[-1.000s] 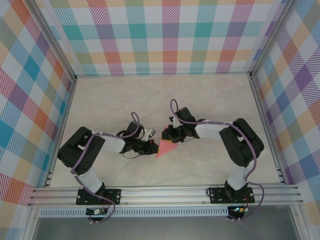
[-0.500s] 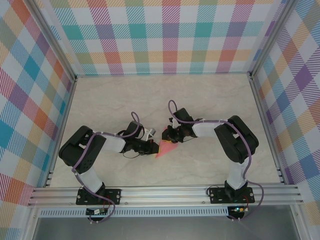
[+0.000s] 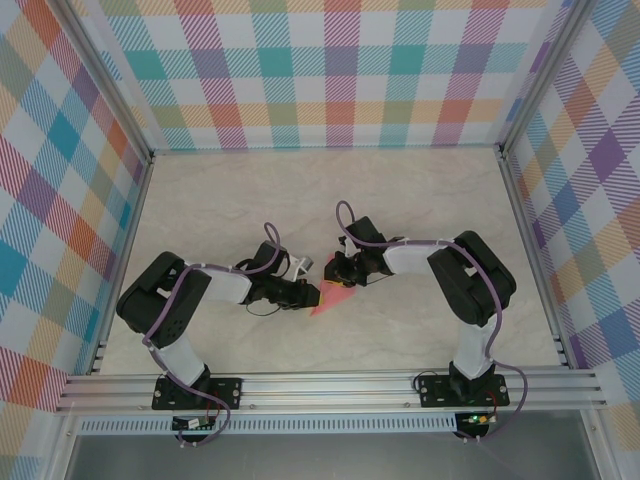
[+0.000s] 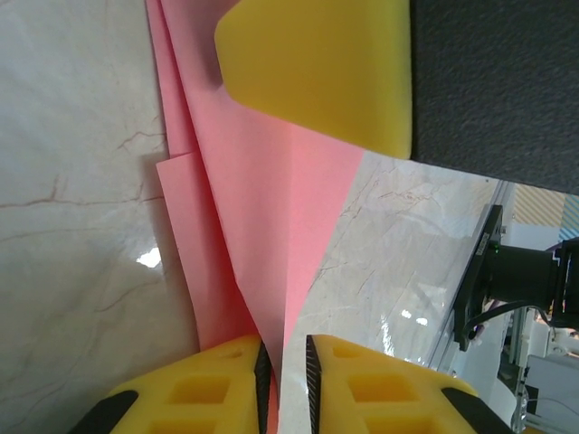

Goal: Fold a paper plane with a square sheet of paper (pick it up from the middle)
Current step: Fourth fold the wing at the center of the table.

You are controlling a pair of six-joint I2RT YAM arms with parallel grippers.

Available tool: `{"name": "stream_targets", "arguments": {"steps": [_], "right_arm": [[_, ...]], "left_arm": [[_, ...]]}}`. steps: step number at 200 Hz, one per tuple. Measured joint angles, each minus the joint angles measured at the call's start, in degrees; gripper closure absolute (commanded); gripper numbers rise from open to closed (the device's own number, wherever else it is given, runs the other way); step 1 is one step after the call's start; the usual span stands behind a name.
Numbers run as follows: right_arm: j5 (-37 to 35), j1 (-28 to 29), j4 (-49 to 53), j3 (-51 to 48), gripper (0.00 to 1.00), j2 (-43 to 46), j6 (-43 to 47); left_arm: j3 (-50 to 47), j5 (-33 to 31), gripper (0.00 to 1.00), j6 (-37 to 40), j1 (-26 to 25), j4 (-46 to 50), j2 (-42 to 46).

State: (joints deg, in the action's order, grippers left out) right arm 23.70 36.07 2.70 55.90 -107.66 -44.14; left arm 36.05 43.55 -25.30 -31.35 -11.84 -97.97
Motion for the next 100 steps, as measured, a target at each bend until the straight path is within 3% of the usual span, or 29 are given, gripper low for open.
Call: {"name": "stream_targets", "arguments": {"steps": [46,100], "right_arm": [[0.7,0.0,0.2,0.3,0.81,-0.3,0.0],[0.8,0.0,1.0,0.9,0.82,-0.9,0.0]], "left_arm": [[1.0,-2.8,1.00,1.2,-0.1,3.3,0.0],[0.9,-3.2,0.98,-0.9,-0.1,3.1,-0.1]]}}
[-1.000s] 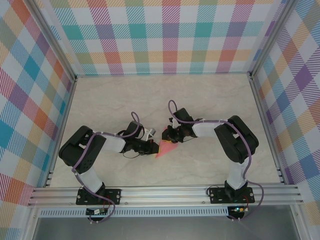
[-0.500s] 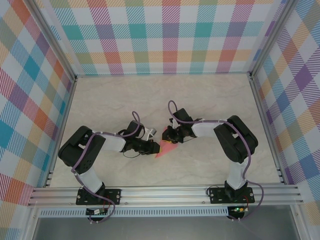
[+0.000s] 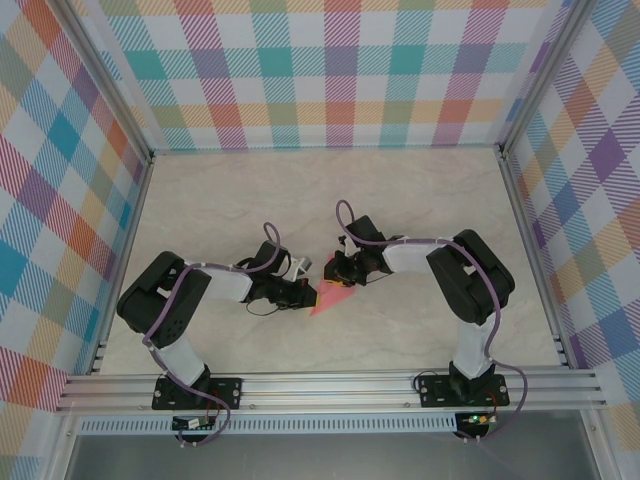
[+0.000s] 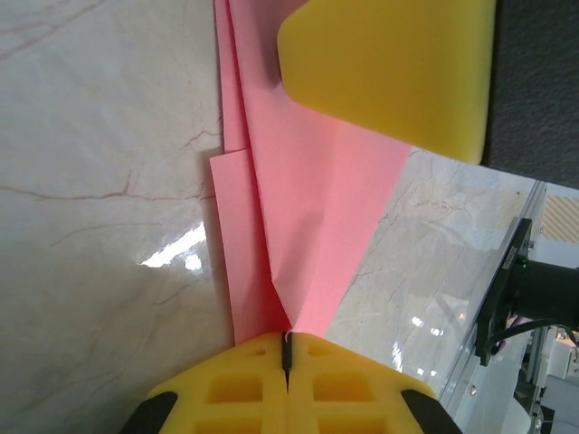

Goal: Fold a paper plane with a square sheet of paper (pick it up from the middle)
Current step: Fourth fold the wing at the center of the table.

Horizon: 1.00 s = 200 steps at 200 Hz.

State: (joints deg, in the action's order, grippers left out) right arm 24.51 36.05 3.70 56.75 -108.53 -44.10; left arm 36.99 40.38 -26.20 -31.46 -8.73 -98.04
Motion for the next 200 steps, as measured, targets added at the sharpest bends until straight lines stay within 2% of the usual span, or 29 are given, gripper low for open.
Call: {"name": "stream_targets", "arguments": {"steps": [43,79,113,149,200], "right_arm": [[0.0,0.0,0.0,0.0,0.82,-0.1,0.0],[0.2,0.0,-0.1,0.0,0.82,-0.1,0.0],[0.3,0.0,-0.2,0.0,0.82,-0.1,0.0],[0.4,0.0,-0.2,0.3,0.81,-0.2,0.0],[0.4,0.0,-0.1,0.3,0.81,-0.3,0.0]], "left_arm": [[-0.5,-1.5,0.78,-0.9,-0.3,0.1,1.7],[-0.3,-3.4,0.70,0.2,-1.0,1.8,3.0],[1.1,-5.4,0.67,1.0,-2.4,4.2,3.3],[3.3,-10.3,0.75,2.3,-4.5,8.7,3.3],[3.6,-13.7,0.96,4.1,-5.0,10.4,3.4]]}}
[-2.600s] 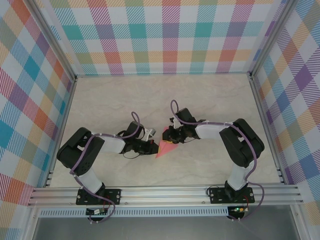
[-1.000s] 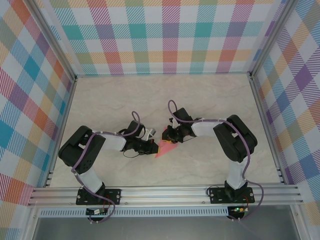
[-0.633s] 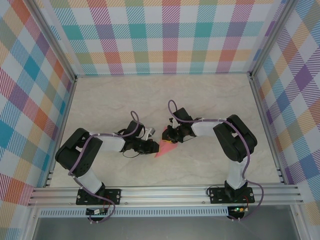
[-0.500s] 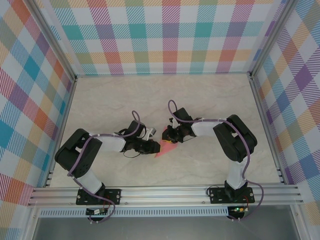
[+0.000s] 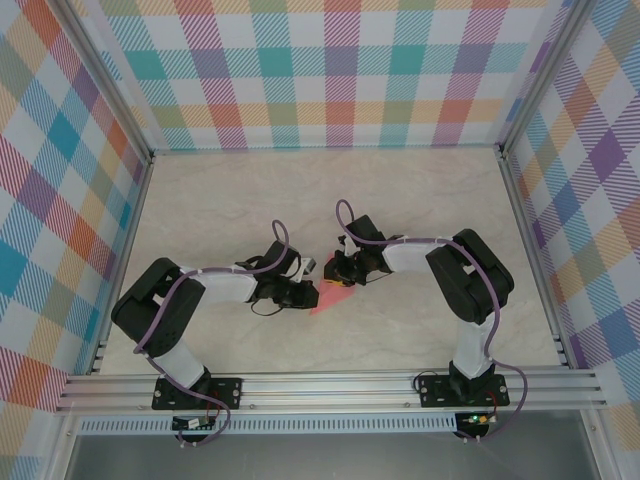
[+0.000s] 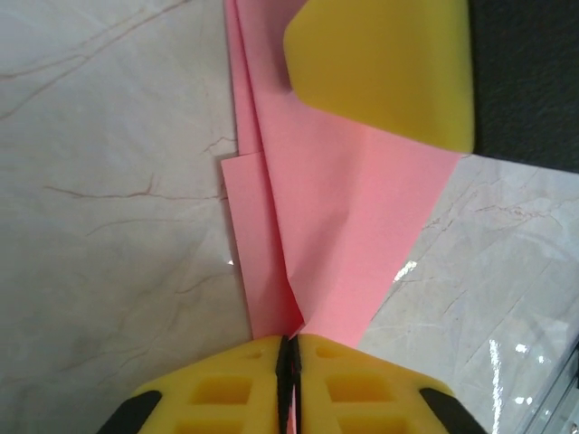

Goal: Fold a paper plane with a square sheet of paper (pick it up from the middle)
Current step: Fourth fold the wing at the center of the table.

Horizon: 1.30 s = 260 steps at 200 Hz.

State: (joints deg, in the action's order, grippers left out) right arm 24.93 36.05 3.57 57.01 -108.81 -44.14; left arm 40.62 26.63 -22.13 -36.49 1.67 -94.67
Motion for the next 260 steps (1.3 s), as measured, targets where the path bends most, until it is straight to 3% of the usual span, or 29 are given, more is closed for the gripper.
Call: {"name": "stream_targets", "arguments": {"steps": [33,81,147,215,260], "right_arm": [[0.0,0.0,0.1,0.0,0.81,0.0,0.0],[0.0,0.0,0.1,0.3,0.81,-0.2,0.0],[0.0,0.0,0.1,0.4,0.81,-0.3,0.0],[0.1,0.1,0.1,0.8,0.82,-0.7,0.0],[0.2,0.1,0.1,0.8,0.82,-0.7,0.0]], "left_arm": [[0.0,-0.6,0.98,0.6,-0.2,0.3,0.5],[-0.1,-2.8,0.88,0.6,-0.2,1.6,1.5],[-1.0,-3.6,0.94,0.7,-0.2,1.4,2.4],[-2.3,-4.8,0.86,0.1,-0.2,1.8,3.8],[-1.2,-7.1,0.88,-0.5,-1.0,6.3,4.5]]}}
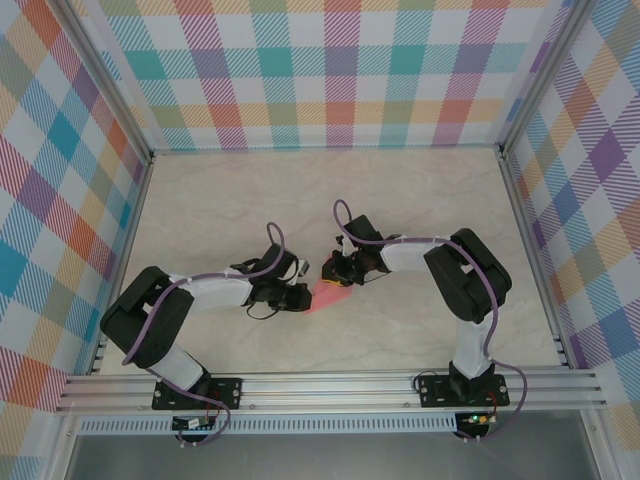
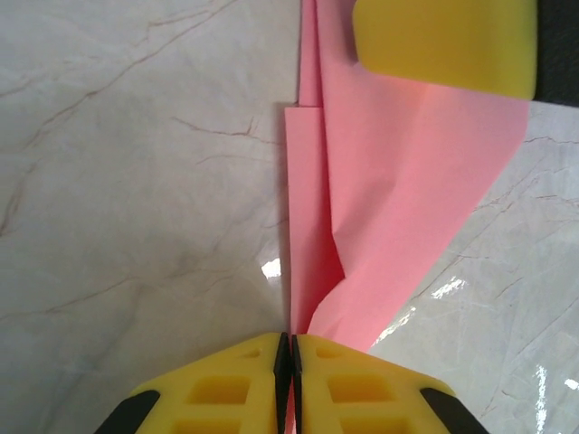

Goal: Fold a paper plane with a square sheet of paper (pick it up from the middle)
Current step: Fourth fold the wing at the center of the table.

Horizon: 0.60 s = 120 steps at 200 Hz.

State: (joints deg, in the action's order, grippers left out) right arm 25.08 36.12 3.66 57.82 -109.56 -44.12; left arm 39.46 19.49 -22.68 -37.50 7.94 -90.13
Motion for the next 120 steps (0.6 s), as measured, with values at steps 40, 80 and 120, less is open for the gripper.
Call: {"name": "stream_targets", "arguments": {"steps": [40,80,120], "right_arm": [[0.0,0.0,0.0,0.0,0.82,0.0,0.0],[0.0,0.0,0.0,0.0,0.82,0.0,0.0],[0.0,0.0,0.1,0.1,0.82,0.0,0.0]], "left_arm": [[0.2,-0.8,0.90,-0.1,-0.3,1.7,0.5],[1.2,-1.7,0.92,-0.4,-1.1,3.2,0.0],[-0.1,-7.2,0.92,-3.1,-2.5,7.3,4.0]]}}
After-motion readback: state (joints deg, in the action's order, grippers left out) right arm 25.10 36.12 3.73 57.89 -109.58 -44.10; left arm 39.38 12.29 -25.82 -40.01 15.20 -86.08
